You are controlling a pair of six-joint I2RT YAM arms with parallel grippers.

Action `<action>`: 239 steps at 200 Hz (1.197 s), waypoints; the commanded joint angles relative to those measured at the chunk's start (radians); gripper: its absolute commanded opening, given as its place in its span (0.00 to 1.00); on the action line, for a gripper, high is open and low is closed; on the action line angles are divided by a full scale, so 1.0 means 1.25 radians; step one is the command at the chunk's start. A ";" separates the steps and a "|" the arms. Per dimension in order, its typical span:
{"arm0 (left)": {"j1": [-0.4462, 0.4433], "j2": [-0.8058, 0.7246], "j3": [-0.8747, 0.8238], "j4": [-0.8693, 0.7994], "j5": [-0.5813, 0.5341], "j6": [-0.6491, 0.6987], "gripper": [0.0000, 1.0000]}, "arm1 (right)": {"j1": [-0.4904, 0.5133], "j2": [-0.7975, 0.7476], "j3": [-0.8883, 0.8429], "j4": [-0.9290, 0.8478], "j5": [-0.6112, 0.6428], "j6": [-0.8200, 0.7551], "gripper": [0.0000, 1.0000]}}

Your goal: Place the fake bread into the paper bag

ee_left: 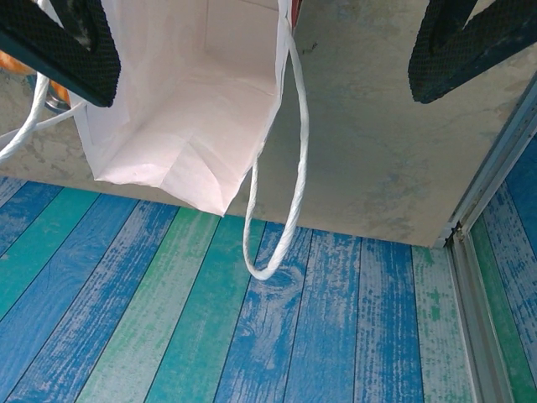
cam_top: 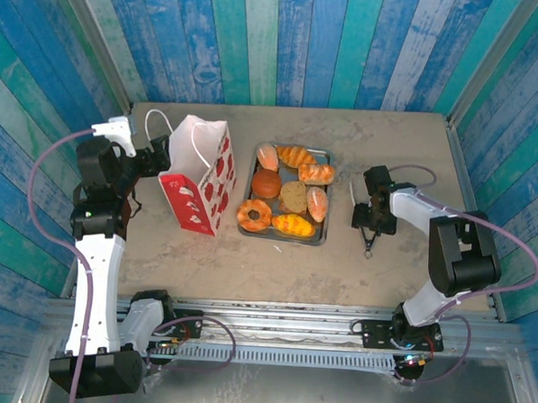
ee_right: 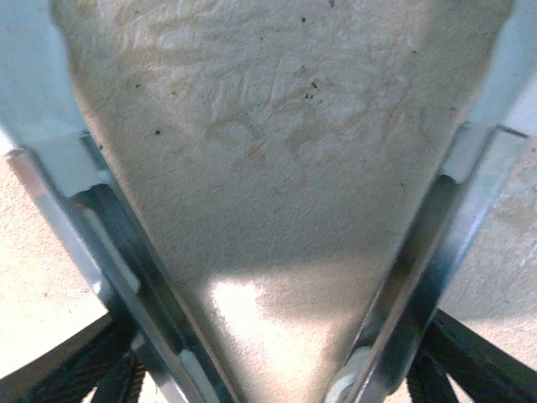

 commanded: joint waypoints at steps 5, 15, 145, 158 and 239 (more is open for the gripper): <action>0.000 -0.010 -0.008 0.011 -0.016 0.006 0.93 | -0.002 -0.034 -0.031 -0.022 0.023 0.008 0.70; 0.001 -0.014 -0.010 0.012 -0.019 0.005 0.93 | -0.002 -0.056 -0.035 -0.024 0.035 0.007 0.68; 0.000 -0.071 -0.057 0.049 -0.047 -0.088 0.96 | -0.002 -0.365 0.042 -0.154 -0.001 -0.071 0.52; 0.001 -0.075 -0.061 0.051 -0.045 -0.106 0.99 | -0.002 -0.379 0.055 -0.169 -0.028 -0.080 0.52; 0.081 0.030 0.046 -0.070 0.072 -0.145 0.94 | 0.019 -0.397 0.152 -0.304 -0.155 -0.168 0.52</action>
